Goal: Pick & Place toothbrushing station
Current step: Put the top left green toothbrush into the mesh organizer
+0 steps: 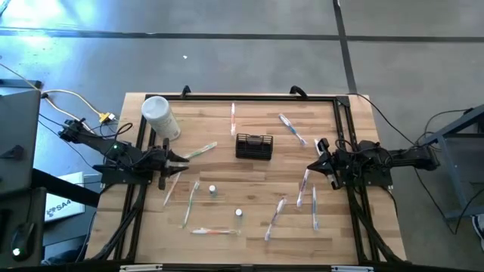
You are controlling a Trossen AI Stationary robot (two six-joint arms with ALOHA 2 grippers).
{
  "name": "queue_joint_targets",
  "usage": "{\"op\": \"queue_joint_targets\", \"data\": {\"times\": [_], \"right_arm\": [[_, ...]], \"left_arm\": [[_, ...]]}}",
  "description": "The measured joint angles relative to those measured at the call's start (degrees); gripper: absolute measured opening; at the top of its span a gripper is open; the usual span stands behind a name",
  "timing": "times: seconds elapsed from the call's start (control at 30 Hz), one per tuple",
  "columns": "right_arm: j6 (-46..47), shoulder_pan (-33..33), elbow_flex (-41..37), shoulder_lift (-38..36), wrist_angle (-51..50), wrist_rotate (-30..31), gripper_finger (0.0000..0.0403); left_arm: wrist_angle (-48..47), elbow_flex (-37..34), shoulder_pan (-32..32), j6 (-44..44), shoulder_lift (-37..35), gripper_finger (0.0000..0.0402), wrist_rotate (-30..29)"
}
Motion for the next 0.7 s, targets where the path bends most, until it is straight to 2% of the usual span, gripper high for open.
{"op": "queue_joint_targets", "data": {"times": [0.1,0.17,0.23,0.4,0.47,0.57,0.7], "right_arm": [[0.0,0.0,0.0,0.0,-0.1,0.8,0.0004],[0.2,0.0,0.0,0.0,-0.5,1.9,0.0004],[0.3,0.0,0.0,0.0,-0.9,2.3,0.0004],[1.5,0.0,0.0,0.0,-2.2,2.9,0.0004],[1.9,0.0,0.0,0.0,-2.2,2.9,0.0004],[2.1,0.0,0.0,0.0,-2.3,2.9,0.0004],[2.1,0.0,0.0,0.0,-2.6,2.9,0.0004]], "left_arm": [[-0.2,2.3,0.0,5.2,6.3,0.0143,-5.4],[-1.5,4.1,0.0,5.6,10.9,0.0145,-8.4],[-5.1,7.1,0.0,1.9,15.4,0.0145,-10.7],[-20.4,16.2,0.7,-13.6,26.4,0.0145,-13.5],[-25.0,19.5,2.9,-19.5,30.3,0.0145,-12.6],[-28.6,23.0,8.7,-28.0,34.9,0.0145,-6.5],[-27.8,24.5,17.7,-30.1,41.0,0.0145,2.0]]}}
